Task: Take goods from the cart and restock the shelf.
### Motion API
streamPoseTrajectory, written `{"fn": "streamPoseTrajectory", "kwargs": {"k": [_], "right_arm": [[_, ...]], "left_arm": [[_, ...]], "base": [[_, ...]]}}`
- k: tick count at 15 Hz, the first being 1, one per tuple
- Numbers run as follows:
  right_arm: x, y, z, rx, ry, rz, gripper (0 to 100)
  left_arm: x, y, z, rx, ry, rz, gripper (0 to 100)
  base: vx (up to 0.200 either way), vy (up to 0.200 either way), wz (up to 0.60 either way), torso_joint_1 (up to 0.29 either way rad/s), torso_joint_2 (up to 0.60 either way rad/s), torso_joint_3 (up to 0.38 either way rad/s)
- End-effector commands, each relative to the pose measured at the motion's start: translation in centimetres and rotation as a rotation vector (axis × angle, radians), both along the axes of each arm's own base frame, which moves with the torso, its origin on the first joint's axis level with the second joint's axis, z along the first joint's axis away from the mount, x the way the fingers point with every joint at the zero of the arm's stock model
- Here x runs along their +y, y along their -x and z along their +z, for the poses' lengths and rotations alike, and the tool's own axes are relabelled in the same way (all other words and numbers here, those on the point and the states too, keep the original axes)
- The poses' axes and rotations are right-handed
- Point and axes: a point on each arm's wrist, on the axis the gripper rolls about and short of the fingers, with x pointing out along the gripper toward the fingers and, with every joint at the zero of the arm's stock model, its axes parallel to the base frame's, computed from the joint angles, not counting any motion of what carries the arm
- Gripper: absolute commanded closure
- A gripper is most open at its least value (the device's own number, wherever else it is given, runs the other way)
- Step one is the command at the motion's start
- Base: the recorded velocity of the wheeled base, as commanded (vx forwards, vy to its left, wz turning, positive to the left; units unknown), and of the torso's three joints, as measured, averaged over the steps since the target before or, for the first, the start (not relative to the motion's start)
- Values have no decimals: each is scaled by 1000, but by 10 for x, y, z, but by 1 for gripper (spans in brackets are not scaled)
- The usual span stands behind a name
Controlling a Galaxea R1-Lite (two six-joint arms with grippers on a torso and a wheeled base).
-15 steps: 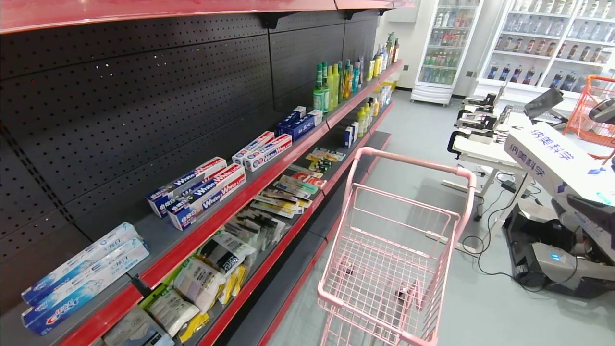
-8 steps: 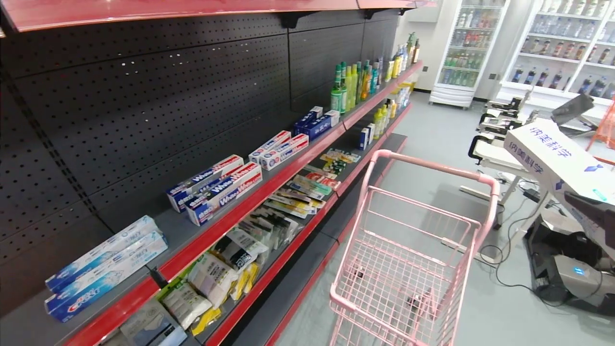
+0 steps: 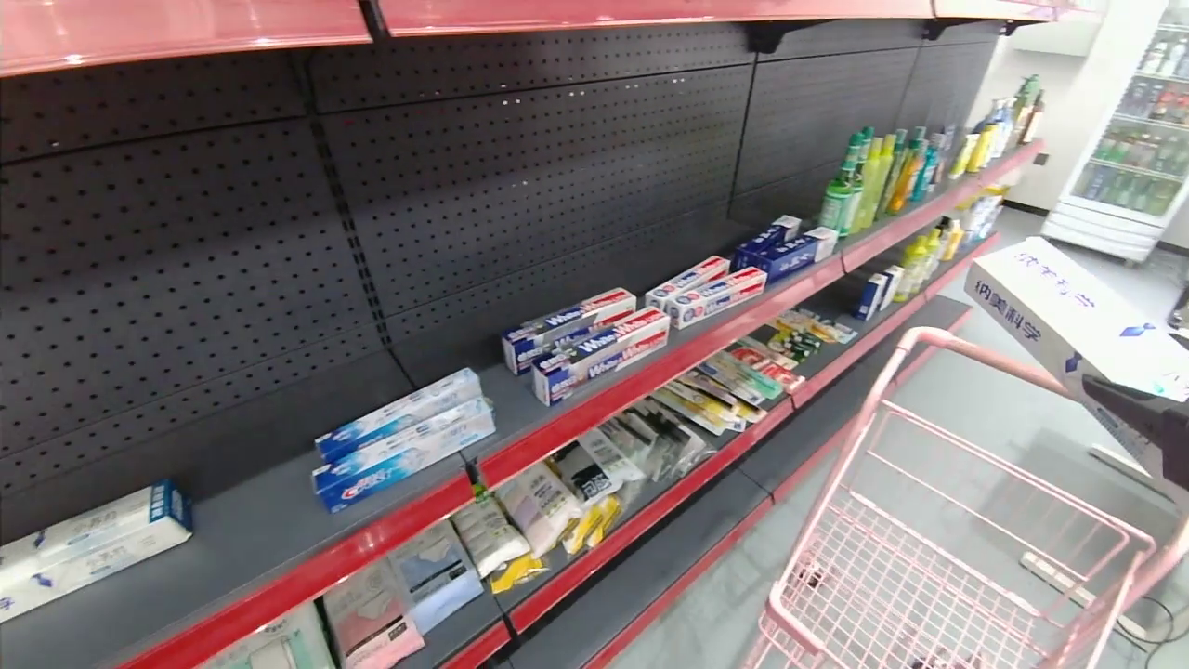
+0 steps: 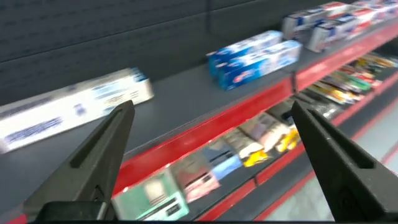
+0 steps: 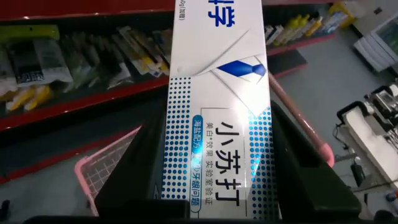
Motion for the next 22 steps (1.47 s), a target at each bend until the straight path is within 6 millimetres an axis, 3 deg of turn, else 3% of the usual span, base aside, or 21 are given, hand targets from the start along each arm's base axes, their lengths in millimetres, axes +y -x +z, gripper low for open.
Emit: {"fn": "streamPoseTrajectory", "kwargs": {"k": [1,12,18,22], "right_arm": [[0,-1,-2,10,0,1,100],[0,-1,-10,40,0,0,100],[2,9,-13,27,-67,75,100],[8,25,-21,29,-212,201,100]], "left_arm": [[0,0,0,1,0,1,0],[0,0,0,-1,0,1,0],[0,0,0,3,-1,-2,0],[0,0,0,1,-8,-5,0]], "base": [[0,0,600,2,2,2],[0,0,600,2,3,2],[0,0,0,0,0,0],[0,0,0,0,0,0]]}}
